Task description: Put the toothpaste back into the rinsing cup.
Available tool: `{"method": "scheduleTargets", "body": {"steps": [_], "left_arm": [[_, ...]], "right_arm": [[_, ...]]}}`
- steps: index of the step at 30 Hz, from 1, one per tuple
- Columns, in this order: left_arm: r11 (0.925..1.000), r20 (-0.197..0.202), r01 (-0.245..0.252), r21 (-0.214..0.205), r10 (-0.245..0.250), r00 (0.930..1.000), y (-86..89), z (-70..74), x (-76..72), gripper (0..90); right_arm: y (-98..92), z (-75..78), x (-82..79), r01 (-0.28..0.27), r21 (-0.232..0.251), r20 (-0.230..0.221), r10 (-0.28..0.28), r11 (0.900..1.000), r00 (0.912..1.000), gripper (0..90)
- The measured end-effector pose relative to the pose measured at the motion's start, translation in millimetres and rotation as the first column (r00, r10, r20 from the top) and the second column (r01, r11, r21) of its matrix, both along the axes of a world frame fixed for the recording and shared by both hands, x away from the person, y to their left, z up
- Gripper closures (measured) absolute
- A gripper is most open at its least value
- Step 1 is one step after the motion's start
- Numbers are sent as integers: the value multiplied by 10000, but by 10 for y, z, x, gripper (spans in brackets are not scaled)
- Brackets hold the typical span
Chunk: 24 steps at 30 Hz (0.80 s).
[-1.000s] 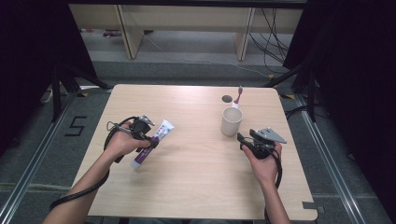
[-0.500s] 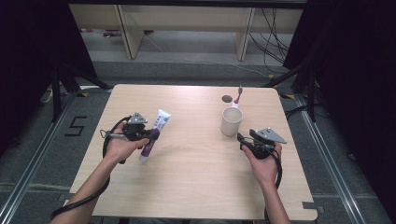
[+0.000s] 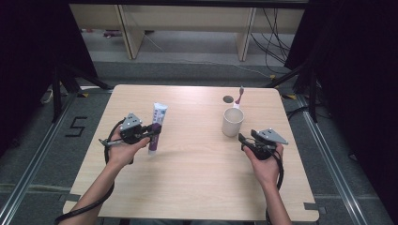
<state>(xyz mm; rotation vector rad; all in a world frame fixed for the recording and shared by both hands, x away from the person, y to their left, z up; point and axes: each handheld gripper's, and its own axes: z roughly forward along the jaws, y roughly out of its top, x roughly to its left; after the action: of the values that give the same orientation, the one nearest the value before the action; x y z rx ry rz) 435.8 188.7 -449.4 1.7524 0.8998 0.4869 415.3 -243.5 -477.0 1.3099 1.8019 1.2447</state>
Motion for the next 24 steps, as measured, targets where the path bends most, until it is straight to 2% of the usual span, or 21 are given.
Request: {"method": "scheduleTargets", "body": {"steps": [1, 2, 4, 7, 8, 9, 10, 11, 12, 14, 15, 16, 17, 18, 19, 20, 21, 22, 23, 24], "left_arm": [[9998, 196, -98, -196, 102, 9998, -1, -4, -7, 736], [9996, 279, -102, -257, 109, 9996, 0, -2, -11, 736], [9979, 771, -83, -646, 133, 9969, 2, -8, -28, 736], [9940, 1247, 69, -1087, 67, 9922, 1, 0, -54, 736], [9939, 1246, 57, -1099, 81, 9922, -5, 7, -60, 736], [9939, 1362, 28, -1100, 123, 9906, -12, 9, -66, 736], [9940, 1425, 14, -1097, 143, 9897, -14, 10, -72, 736], [9939, 1400, 30, -1104, 126, 9901, -16, 10, -73, 736], [9935, 1516, 3, -1135, 170, 9883, -22, 6, -78, 736], [9933, 1515, 54, -1152, 122, 9884, -31, 5, -83, 736], [9929, 1559, 62, -1185, 124, 9877, -34, 4, -87, 736], [9929, 1569, 128, -1180, 59, 9876, -37, 5, -87, 736], [9927, 1633, 166, -1195, 31, 9866, -47, 5, -90, 736], [9929, 1666, 194, -1176, 4, 9860, -54, 6, -94, 736], [9926, 1654, 244, -1189, -44, 9862, -61, 5, -95, 736], [9925, 1698, 258, -1195, -52, 9855, -71, 3, -99, 736], [9927, 1736, 285, -1172, -78, 9848, -76, 2, -99, 736], [9925, 1751, 309, -1185, -97, 9845, -85, 0, -99, 736], [9919, 1818, 320, -1226, -93, 9833, -91, -3, -97, 736], [9913, 1844, 390, -1259, -152, 9827, -98, -4, -92, 736]], "right_arm": [[0, 2, -1, 22, -21, 26, -22, 10000, 10000, 430], [28, 9, -24, 135, 337, -300, -125, 9993, 9995, 430], [24, 10, -19, 55, 339, -220, -47, 9994, 9997, 430], [24, 10, -14, 37, 229, -22, -36, 9997, 10000, 430], [29, 13, -18, 110, 224, -15, -110, 9997, 9999, 430], [19, 12, 1, -149, 195, 133, 146, 9997, 9998, 431], [19, 15, 2, -109, 82, 169, 108, 9999, 9998, 430], [32, 26, -17, -38, 242, 13, 38, 9997, 10000, 430], [29, 31, -16, -77, 108, 67, 77, 9999, 9999, 430], [47, 48, -31, 33, 150, -26, -33, 9999, 10000, 430], [28, 51, -19, -131, -74, 199, 132, 9999, 9997, 430], [42, 51, -22, -153, 129, 142, 151, 9998, 9998, 430], [50, 57, -28, -117, 131, 77, 116, 9998, 9999, 430], [37, 68, -31, -131, -149, 163, 133, 9998, 9998, 430], [73, 63, -39, -40, 254, 123, 37, 9997, 9999, 430], [53, 69, -28, -186, 10, 339, 185, 9998, 9993, 430], [60, 85, -36, -231, -57, 191, 232, 9997, 9995, 430], [71, 84, -38, -221, 128, 120, 220, 9997, 9997, 430], [75, 85, -32, -298, 157, 330, 292, 9994, 9990, 430], [91, 102, -53, -167, 142, 151, 165, 9998, 9997, 430]]}}
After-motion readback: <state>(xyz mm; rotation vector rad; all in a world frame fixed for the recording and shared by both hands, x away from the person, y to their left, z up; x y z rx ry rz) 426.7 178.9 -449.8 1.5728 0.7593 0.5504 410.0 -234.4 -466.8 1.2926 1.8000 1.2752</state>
